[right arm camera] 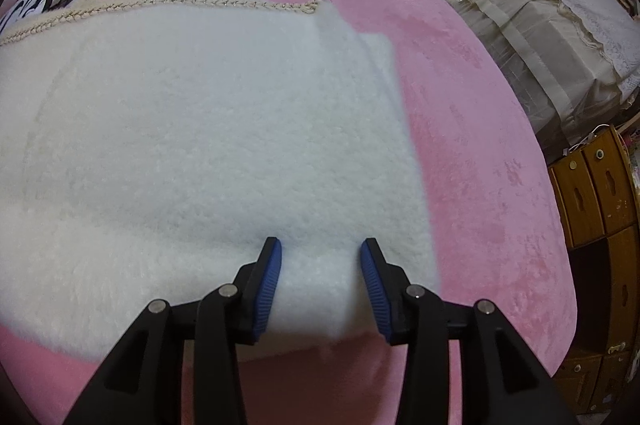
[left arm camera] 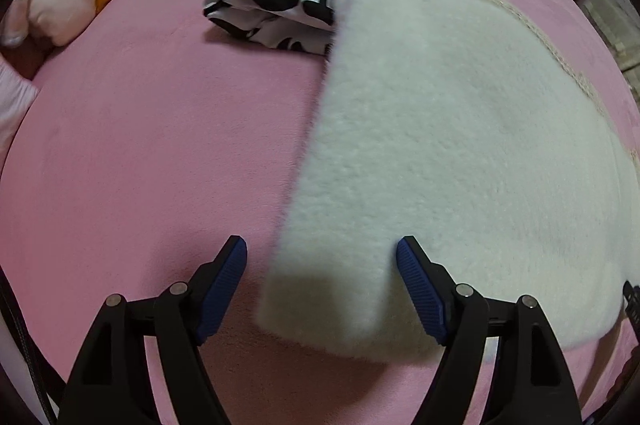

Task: Fold large clothes

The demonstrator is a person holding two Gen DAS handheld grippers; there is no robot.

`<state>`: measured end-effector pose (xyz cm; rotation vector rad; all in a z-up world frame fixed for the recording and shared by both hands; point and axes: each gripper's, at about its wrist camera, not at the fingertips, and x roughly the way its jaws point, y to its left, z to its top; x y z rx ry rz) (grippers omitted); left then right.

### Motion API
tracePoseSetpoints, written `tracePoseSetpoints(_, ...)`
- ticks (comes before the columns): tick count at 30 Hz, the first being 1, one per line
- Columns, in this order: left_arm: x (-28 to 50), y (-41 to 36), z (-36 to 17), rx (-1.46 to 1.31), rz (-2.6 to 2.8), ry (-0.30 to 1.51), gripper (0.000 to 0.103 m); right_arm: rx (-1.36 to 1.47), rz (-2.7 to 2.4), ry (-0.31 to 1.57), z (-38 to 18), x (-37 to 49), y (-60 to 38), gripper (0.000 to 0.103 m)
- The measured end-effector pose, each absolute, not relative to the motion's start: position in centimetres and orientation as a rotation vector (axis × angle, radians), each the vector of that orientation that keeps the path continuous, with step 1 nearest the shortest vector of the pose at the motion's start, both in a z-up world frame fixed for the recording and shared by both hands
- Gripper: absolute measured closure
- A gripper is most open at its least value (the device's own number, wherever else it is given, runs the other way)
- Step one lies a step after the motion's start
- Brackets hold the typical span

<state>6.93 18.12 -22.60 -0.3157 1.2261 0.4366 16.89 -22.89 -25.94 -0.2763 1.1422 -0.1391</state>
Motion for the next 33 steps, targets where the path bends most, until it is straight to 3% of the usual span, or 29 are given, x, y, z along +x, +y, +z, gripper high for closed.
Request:
tracePoseSetpoints(22, 3.5, 14.6, -15.5, -0.457, 0.465, 1.164, 0.027, -0.172, 0.05, 1.209, -21.3, 16.1, -22.3, 0.061)
tracePoseSetpoints(33, 2.3, 12.0, -17.3, -0.533, 0.39, 1.207, 0.027, -0.152, 0.183, 1.145, -19.3, 14.1, -19.4, 0.061)
